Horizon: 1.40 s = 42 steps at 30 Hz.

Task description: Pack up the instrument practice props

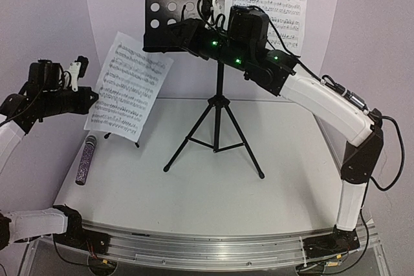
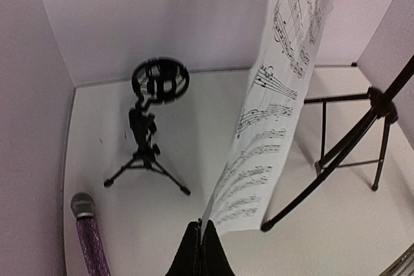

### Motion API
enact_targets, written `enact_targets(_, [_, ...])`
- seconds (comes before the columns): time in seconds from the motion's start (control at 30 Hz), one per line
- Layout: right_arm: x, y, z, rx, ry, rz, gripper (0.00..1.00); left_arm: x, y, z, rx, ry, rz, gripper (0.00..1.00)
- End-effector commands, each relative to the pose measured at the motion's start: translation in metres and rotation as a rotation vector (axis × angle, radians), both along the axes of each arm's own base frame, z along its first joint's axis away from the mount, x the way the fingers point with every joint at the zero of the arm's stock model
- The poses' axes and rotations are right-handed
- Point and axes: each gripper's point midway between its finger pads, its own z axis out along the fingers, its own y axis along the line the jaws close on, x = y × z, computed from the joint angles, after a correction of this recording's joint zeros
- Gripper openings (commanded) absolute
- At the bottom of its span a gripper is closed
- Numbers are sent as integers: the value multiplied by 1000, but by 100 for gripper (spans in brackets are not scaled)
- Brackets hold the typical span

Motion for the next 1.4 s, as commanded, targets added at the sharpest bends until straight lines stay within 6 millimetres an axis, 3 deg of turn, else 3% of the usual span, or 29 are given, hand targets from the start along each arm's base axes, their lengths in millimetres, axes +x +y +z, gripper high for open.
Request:
enact_targets(0.0, [-18, -21, 37, 74, -48, 16, 36, -9, -4, -51, 42, 149, -46, 0])
enact_targets(0.1, [-24, -23, 42, 98, -47, 38, 43, -7, -17, -73, 15, 197, -108, 0])
enact_targets(0.23, [-31, -25, 36, 98, -13, 73, 55, 1, -37, -87, -33, 199, -199, 0])
enact_targets(0.4, [-49, -33, 34, 92, 3, 118, 72, 5, -56, -85, -89, 211, -288, 0])
enact_targets(0.57, [-65, -34, 35, 92, 8, 174, 74, 10, -72, -73, -120, 193, -370, 0])
enact_targets(0.8, [-84, -33, 15, 46, 34, 267, 78, 60, -97, -74, -131, 155, -411, 0])
enact_targets(0.97, [-109, -30, 0, 8, 40, 389, 87, 98, -120, -74, -97, 112, -431, 0])
enact_targets(1.2, [-129, -31, -24, -46, 44, 471, 88, 138, -151, -58, -105, 27, -464, 0])
enact_targets(1.37, [-131, -36, -29, -60, 37, 459, 88, 164, -165, -79, -71, 59, -503, 0])
